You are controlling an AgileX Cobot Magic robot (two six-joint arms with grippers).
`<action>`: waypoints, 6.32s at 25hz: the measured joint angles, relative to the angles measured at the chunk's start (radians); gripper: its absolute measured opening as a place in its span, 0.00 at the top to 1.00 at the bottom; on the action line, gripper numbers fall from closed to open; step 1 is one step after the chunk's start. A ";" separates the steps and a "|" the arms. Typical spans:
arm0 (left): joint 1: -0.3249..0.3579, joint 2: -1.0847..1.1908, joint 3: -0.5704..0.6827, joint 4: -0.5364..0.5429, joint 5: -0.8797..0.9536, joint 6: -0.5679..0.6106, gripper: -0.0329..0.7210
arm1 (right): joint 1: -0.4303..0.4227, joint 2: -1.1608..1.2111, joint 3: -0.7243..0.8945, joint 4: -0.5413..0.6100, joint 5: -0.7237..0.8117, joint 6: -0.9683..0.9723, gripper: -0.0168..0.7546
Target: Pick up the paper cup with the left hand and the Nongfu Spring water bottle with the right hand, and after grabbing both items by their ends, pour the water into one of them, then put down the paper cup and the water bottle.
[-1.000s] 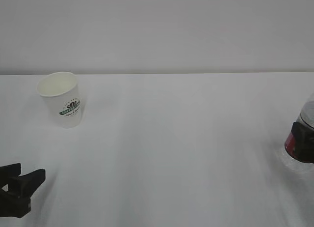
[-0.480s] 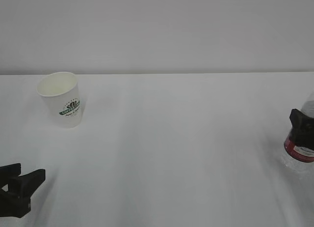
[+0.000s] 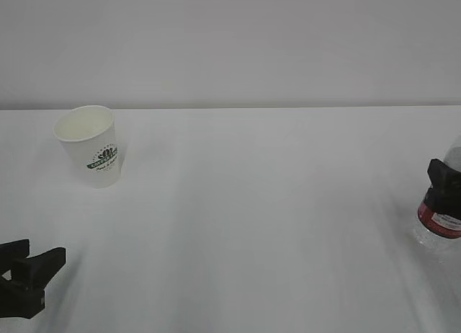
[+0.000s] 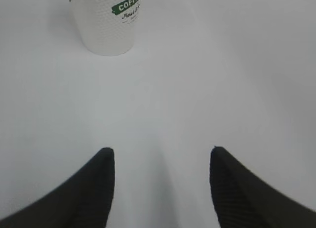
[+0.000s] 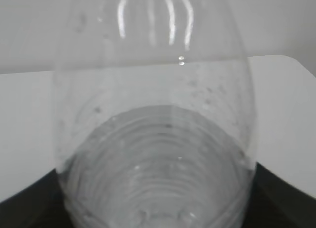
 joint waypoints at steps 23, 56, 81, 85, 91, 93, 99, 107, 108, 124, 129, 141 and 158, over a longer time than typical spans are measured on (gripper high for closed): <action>0.000 0.000 0.000 -0.005 0.000 0.000 0.37 | 0.000 -0.038 0.002 -0.207 0.041 -0.006 0.30; 0.000 0.005 -0.159 -0.089 0.000 0.053 0.04 | 0.000 -0.317 0.010 -0.221 0.262 -0.046 0.30; 0.000 0.244 -0.346 -0.124 -0.002 0.059 0.05 | 0.000 -0.317 0.010 -0.221 0.262 -0.046 0.30; 0.000 0.260 -0.379 -0.126 -0.002 0.059 0.06 | 0.000 -0.317 0.010 -0.222 0.262 -0.046 0.30; 0.000 0.269 -0.421 -0.130 -0.002 0.059 0.06 | 0.000 -0.317 0.010 -0.222 0.262 -0.046 0.30; 0.000 0.285 -0.428 -0.132 -0.002 0.059 0.06 | 0.000 -0.317 0.010 -0.222 0.262 -0.046 0.30; 0.000 0.330 -0.438 -0.144 -0.002 0.059 0.06 | 0.000 -0.317 0.010 -0.222 0.262 -0.046 0.30; 0.006 0.340 -0.505 -0.148 -0.002 0.059 0.07 | 0.000 -0.317 0.010 -0.224 0.262 -0.046 0.30; 0.011 0.343 -0.513 -0.148 -0.002 0.059 0.07 | 0.000 -0.317 0.010 -0.224 0.262 -0.046 0.30; 0.027 0.432 -0.587 -0.148 -0.002 0.059 0.08 | 0.000 -0.317 0.010 -0.246 0.262 -0.046 0.30; 0.027 0.433 -0.653 -0.148 0.049 0.059 0.04 | 0.000 -0.317 0.010 -0.248 0.262 -0.046 0.30; 0.047 0.469 -0.690 -0.150 0.074 0.059 0.04 | 0.000 -0.317 0.010 -0.256 0.262 -0.046 0.30; 0.055 0.532 -0.817 -0.150 0.127 0.059 0.04 | 0.000 -0.317 0.010 -0.272 0.262 -0.046 0.30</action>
